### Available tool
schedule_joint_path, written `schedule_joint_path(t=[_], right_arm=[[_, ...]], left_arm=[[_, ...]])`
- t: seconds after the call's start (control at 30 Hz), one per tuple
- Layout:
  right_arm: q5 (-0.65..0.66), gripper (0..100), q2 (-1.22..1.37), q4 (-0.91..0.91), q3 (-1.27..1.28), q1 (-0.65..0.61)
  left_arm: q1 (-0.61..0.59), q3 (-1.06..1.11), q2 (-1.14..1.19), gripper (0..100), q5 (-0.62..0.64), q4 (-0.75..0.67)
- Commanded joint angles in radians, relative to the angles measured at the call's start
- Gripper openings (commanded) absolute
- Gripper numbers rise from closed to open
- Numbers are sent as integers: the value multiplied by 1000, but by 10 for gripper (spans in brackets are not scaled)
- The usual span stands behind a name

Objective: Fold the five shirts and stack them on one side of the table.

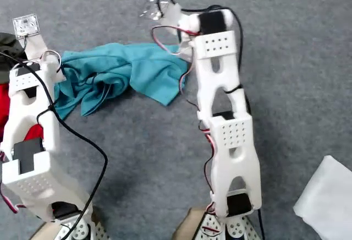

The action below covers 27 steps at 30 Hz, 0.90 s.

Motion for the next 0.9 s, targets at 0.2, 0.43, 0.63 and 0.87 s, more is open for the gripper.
schedule_joint_path(t=[0.2,0.43,0.63,0.87], right_arm=[[212,267,-209,21,418,-27],[298,267,-503,-196,986,-97],[295,267,-568,-477,1346,-168],[293,267,-568,-614,1435,-199]], left_arm=[[-20,-9,-7,19,6,-15],[-20,-9,-5,19,6,-15],[-20,-9,-5,19,6,-15],[-18,-8,-5,19,6,-15]])
